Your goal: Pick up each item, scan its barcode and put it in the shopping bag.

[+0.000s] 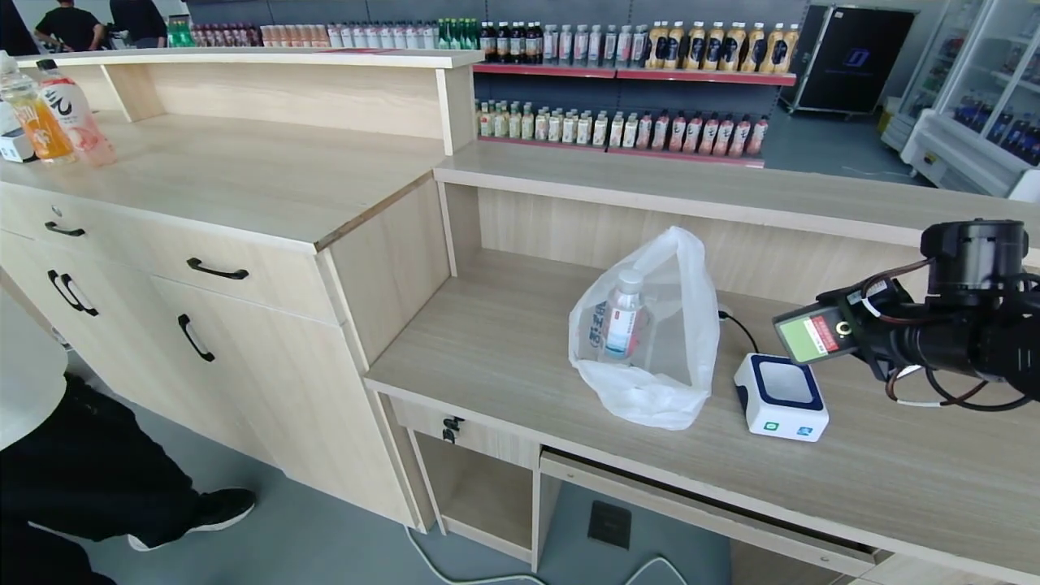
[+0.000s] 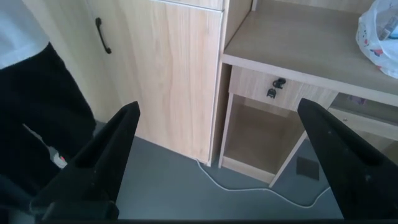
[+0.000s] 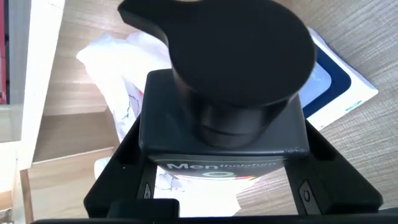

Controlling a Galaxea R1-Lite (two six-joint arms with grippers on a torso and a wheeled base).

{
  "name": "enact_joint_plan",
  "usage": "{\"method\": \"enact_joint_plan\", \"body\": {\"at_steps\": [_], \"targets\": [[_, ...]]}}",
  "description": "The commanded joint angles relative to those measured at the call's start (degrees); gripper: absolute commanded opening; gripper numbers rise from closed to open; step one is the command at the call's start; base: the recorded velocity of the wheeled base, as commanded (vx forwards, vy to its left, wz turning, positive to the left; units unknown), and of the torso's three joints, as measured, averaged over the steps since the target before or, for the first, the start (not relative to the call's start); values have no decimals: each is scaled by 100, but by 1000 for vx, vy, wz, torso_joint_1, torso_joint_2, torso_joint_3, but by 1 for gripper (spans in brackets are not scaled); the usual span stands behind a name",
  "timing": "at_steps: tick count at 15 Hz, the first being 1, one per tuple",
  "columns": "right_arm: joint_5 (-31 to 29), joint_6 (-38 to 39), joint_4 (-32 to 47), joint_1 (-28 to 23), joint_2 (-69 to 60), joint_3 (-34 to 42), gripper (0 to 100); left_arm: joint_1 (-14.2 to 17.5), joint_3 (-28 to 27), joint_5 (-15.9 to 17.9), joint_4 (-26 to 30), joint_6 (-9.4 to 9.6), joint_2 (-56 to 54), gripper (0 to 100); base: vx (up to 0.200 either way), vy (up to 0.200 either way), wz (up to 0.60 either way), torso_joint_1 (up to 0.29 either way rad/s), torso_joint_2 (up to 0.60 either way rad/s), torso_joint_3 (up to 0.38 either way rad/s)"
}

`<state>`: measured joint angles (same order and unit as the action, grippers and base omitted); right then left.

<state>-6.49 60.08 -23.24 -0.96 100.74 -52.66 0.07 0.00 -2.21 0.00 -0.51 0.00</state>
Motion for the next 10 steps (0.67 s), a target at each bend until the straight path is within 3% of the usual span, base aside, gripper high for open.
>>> {"method": "enact_joint_plan", "body": {"at_steps": [1,10], "targets": [[-28,31,3,-44,200,28,0,1,0,1,0,-2,0,100,0,0,0,0,0,0],[-19,118,-14,70,807,-209,0,1,0,1,0,-2,0,100,0,0,0,0,0,0]]}}
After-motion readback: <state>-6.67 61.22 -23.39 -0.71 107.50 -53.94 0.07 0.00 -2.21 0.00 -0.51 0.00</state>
